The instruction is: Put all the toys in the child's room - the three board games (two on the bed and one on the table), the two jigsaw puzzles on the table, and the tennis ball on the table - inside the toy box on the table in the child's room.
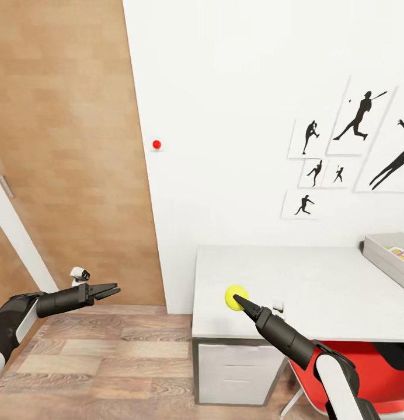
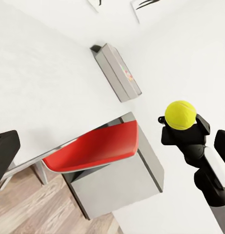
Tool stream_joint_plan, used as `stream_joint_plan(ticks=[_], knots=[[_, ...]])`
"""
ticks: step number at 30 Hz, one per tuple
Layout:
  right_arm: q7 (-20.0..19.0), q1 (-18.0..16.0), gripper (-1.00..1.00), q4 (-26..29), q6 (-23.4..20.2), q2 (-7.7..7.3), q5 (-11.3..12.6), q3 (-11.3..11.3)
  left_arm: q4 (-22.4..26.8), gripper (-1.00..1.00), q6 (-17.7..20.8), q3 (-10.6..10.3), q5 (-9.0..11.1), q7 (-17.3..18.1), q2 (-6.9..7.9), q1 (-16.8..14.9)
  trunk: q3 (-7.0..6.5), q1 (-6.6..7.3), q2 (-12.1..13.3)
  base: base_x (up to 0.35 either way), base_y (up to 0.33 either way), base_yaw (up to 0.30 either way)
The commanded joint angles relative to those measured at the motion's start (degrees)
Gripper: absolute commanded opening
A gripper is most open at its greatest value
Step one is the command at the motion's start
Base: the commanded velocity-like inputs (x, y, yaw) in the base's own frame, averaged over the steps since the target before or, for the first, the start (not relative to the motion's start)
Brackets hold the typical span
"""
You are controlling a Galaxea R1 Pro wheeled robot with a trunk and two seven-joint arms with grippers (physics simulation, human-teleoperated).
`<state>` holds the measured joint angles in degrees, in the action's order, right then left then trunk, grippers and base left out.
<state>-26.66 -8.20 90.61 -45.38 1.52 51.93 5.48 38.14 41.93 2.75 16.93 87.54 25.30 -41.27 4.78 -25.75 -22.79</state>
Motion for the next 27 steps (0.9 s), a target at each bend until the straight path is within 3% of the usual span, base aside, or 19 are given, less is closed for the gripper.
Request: stream_joint_plan(ticks=[1, 10, 20, 27], knots=[[-0.03, -0.08, -1.00, 0.01, -0.49, 0.06, 0.19, 0.15, 0.01, 1.00, 0.61, -0.03, 0.03, 0.20, 0.03, -0.06, 0.12, -0.04, -0.13, 0.000, -0.035, 0.004], [-0.08, -0.06, -1.00, 0.01, -0.42, 0.17, 0.22, 0.06, 0.01, 1.00, 0.61, 0.05, 0.03, 0.27, 0.10, -0.05, 0.12, -0.04, -0.13, 0.000, -0.004, -0.013], [-0.15, -0.06, -1.00, 0.01, -0.50, 0.05, 0.27, 0.14, 0.01, 1.00, 0.64, 0.13, 0.05, 0.41, 0.31, -0.08, 0.12, -0.04, -0.13, 0.000, -0.058, -0.241], [-0.52, -0.06, -1.00, -0.05, -0.59, -0.02, 0.26, 0.23, 0.03, 1.00, 2.01, 0.15, 0.48, 2.46, 3.42, -0.10, 0.12, -0.04, -0.13, 0.000, -0.054, -0.280]])
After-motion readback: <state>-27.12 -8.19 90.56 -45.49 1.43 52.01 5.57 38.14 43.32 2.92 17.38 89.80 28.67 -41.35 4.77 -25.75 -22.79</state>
